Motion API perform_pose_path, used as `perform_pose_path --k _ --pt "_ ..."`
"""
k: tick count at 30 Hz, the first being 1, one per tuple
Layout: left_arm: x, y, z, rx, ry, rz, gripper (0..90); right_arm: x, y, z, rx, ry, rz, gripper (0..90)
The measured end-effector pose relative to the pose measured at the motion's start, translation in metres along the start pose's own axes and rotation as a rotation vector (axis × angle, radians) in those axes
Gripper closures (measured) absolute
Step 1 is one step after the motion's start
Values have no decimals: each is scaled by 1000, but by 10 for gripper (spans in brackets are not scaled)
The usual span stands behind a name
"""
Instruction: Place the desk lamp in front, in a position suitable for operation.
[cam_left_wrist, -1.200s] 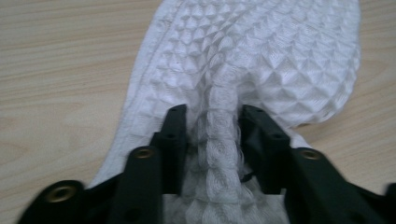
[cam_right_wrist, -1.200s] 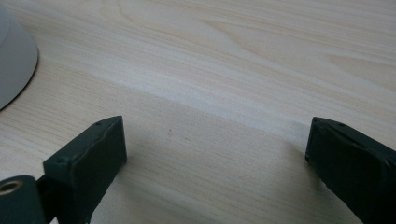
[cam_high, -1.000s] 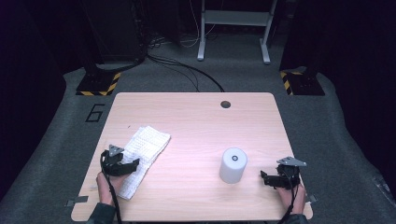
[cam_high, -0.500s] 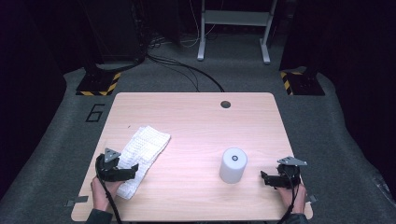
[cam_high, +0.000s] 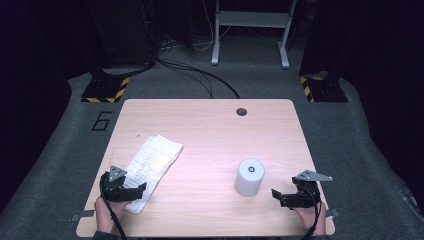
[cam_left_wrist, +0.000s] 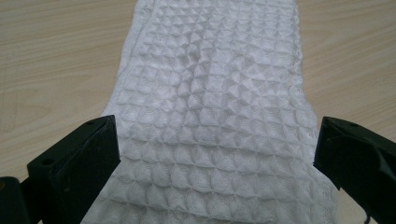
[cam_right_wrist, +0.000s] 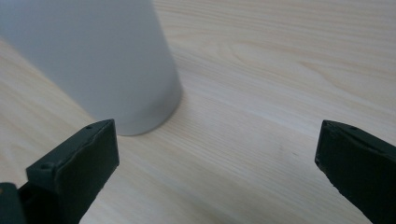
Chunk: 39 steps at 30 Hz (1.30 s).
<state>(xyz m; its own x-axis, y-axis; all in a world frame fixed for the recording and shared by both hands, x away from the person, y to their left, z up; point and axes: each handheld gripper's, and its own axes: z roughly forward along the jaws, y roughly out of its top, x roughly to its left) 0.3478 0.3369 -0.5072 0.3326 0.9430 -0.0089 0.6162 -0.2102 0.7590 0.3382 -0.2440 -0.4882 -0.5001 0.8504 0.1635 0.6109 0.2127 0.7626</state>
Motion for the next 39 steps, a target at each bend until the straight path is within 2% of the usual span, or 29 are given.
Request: perform_pose_path --k 2,3,7,8,10,11,12,15,16,17,19,20,21,26,27,28,29,30,32,33,35,36,39 --pt "0 -1 -1 10 -9 3 0 4 2 -2 -10 11 -15 0" --pt "-2 -4 -1 -3 2 4 0 13 7 -4 -21 33 -38 0" --pt "-7 -8 -2 -22 0 1 0 25 15 -9 -33 99 -75 0" --pt "-7 -9 -4 -13 -10 3 0 28 17 -8 -34 111 -81 0" --pt "-8 -10 -2 -4 -1 13 0 35 21 -7 -34 124 -102 0" --pt "-8 -12 0 -16 3 8 0 38 23 -6 -32 136 -104 0" --pt "-8 -12 0 5 -5 17 0 40 25 -4 -45 144 -118 0" --pt "-8 -14 2 2 0 21 0 45 27 0 -49 149 -129 0" --pt "-8 -16 4 -2 3 13 0 48 29 4 -61 165 -137 0" --pt "-7 -17 4 9 -3 15 0 49 29 6 -54 160 -142 0" --pt "-7 -19 6 2 -2 11 0 50 30 10 -56 165 -141 0" --pt "-7 -19 6 17 -12 8 0 51 30 12 -60 164 -136 0" --pt "-8 -20 9 2 -6 5 0 52 30 14 -64 159 -138 0" --pt "-10 -21 12 13 -8 14 0 54 31 21 -69 169 -153 0" --pt "-10 -21 12 13 -11 12 0 55 30 22 -68 157 -148 0" --pt "-10 -22 12 9 -10 9 0 53 26 28 -90 166 -141 0" --pt "-10 -22 12 9 -10 9 0 53 26 28 -90 166 -141 0" --pt "-9 -21 10 29 -21 7 0 52 25 31 -88 164 -140 0" --pt "-9 -21 12 17 -19 5 0 50 17 40 -98 165 -133 0" --pt "-9 -21 11 32 -24 12 0 50 16 42 -100 170 -133 0" --pt "-9 -21 13 17 -15 11 0 51 15 44 -100 172 -131 0" --pt "-9 -20 12 35 -18 15 0 51 15 47 -97 161 -133 0" --pt "-10 -21 13 22 -11 17 0 52 16 51 -111 169 -133 0"
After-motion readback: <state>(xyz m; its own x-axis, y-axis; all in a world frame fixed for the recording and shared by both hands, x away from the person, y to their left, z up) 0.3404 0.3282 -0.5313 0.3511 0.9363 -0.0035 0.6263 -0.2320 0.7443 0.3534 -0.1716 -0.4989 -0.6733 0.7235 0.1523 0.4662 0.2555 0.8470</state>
